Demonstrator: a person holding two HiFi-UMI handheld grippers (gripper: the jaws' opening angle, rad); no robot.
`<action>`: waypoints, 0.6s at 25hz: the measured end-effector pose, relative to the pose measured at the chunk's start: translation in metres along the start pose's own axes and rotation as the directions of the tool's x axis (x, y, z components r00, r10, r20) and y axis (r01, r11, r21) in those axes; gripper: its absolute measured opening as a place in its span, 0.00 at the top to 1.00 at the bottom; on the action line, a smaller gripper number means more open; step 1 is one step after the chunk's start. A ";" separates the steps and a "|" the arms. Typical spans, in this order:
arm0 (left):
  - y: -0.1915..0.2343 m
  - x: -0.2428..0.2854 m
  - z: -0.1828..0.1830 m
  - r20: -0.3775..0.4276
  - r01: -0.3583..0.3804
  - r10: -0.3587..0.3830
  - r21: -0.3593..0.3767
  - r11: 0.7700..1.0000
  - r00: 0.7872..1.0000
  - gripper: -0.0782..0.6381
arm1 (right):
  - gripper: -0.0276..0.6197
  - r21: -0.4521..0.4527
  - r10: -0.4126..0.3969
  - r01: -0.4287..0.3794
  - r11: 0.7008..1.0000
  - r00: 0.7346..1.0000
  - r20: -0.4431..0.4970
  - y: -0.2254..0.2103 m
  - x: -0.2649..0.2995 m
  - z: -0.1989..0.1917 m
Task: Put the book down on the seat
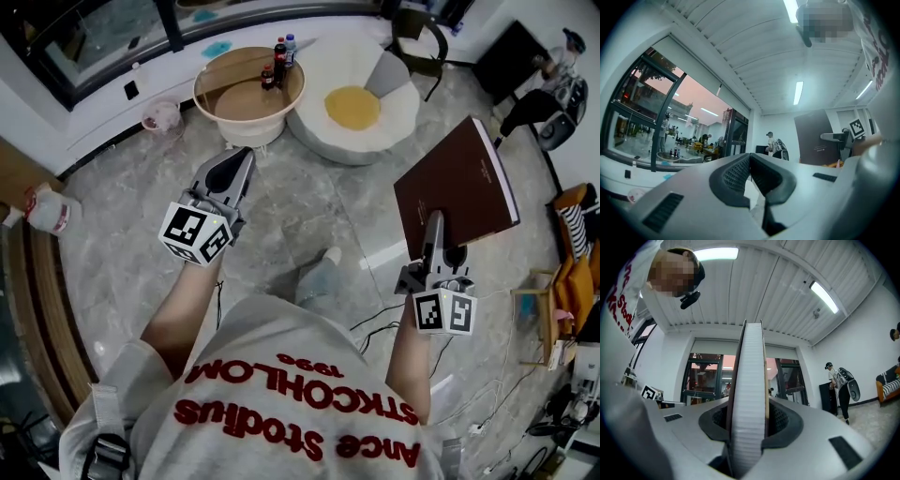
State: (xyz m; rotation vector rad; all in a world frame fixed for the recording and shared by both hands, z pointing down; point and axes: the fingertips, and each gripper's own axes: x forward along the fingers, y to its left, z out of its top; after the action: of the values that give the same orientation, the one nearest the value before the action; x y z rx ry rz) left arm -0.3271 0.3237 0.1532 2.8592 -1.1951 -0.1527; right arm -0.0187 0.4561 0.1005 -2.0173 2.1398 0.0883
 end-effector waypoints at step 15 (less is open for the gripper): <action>0.046 0.115 -0.013 -0.019 -0.093 0.093 -0.003 0.996 0.995 0.87 | 0.72 0.044 0.051 -0.050 0.998 0.998 -0.024 -0.080 0.128 -0.031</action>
State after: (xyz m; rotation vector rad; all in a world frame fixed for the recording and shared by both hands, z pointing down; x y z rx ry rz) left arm -0.2782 0.2094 0.1610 2.7884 -1.3201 -0.1241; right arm 0.0514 0.3197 0.1141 -1.9517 2.1887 0.0243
